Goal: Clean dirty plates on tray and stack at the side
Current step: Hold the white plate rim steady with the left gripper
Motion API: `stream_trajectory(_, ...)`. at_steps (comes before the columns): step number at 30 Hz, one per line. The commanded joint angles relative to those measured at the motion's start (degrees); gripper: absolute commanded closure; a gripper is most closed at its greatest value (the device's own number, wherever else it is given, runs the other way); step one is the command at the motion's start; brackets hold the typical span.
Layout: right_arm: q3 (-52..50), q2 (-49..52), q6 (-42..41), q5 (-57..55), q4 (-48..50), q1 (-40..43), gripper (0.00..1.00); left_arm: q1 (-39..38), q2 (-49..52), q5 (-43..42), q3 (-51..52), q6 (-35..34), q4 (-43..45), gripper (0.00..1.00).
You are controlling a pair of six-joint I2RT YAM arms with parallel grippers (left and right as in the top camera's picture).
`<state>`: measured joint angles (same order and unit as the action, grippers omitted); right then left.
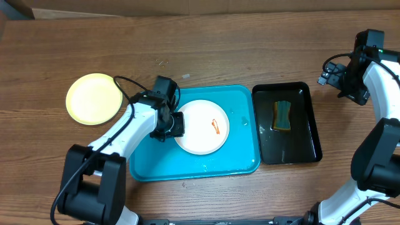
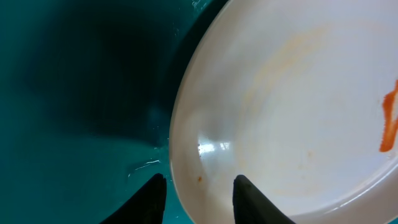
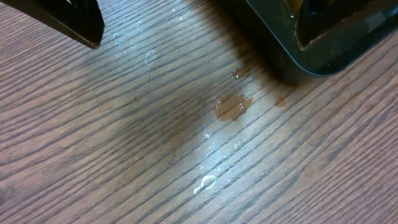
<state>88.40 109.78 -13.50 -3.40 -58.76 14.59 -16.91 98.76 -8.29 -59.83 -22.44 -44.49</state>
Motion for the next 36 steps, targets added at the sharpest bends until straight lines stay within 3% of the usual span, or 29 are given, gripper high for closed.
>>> stream_trajectory(1,0.76,-1.33,-0.15,-0.37,0.13,0.17,0.0,-0.37,1.31,1.14,-0.66,-0.28,0.57,0.67)
stream_trajectory(18,0.76,-1.33,-0.15,-0.37,0.15,0.17,0.0,-0.37,4.02,4.2,-0.66,-0.28,4.94,0.62)
stream_trajectory(24,0.76,-1.33,-0.15,-0.37,0.15,0.17,0.0,-0.33,4.74,3.85,-0.7,-0.28,5.16,0.7)
stream_trajectory(33,0.74,-1.33,-0.15,-0.35,0.15,0.17,0.0,-0.33,4.74,3.58,-0.7,-0.28,5.4,0.73)
stream_trajectory(36,0.74,-1.33,-0.15,-0.35,3.1,0.17,0.0,-0.33,4.74,3.61,-0.7,-0.26,5.35,0.83)
